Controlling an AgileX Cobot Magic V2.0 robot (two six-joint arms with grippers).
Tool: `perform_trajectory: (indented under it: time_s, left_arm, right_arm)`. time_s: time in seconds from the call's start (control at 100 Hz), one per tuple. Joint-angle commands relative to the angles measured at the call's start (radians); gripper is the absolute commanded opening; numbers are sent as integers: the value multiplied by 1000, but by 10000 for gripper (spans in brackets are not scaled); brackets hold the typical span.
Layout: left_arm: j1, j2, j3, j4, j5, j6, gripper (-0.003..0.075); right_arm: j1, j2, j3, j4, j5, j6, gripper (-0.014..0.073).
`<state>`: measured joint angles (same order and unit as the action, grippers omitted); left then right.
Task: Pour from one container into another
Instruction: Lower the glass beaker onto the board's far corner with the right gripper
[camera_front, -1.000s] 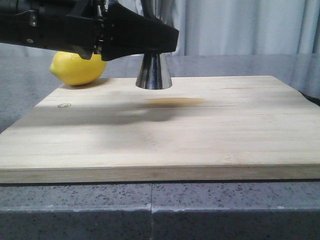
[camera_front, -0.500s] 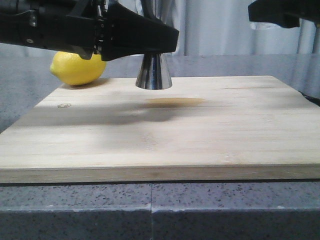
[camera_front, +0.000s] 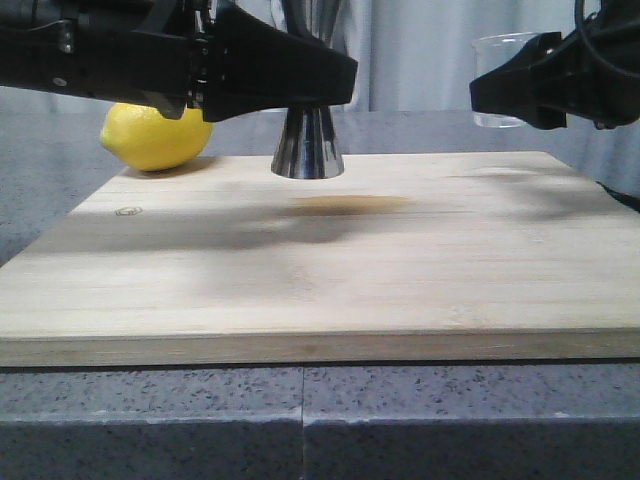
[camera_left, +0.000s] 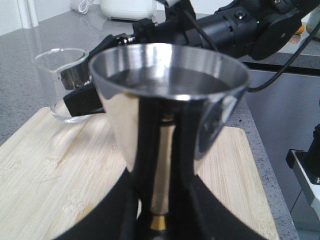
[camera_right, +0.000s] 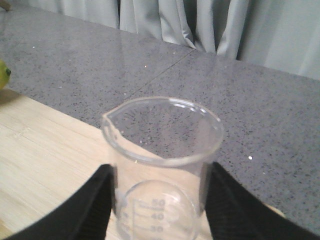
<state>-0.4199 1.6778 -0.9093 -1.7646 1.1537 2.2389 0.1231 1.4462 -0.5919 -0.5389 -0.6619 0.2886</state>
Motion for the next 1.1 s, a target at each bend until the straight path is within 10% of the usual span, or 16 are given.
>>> perform_trajectory:
  time_s: [0.0, 1.09]
  left_arm:
    - [-10, -45, -27, -87, 114, -12, -19]
    - [-10, -45, -27, -87, 114, -12, -19]
  right_arm:
    - [-8, -9, -23, 18, -100, 0, 237]
    - [-69, 49, -23, 8, -121, -18, 237]
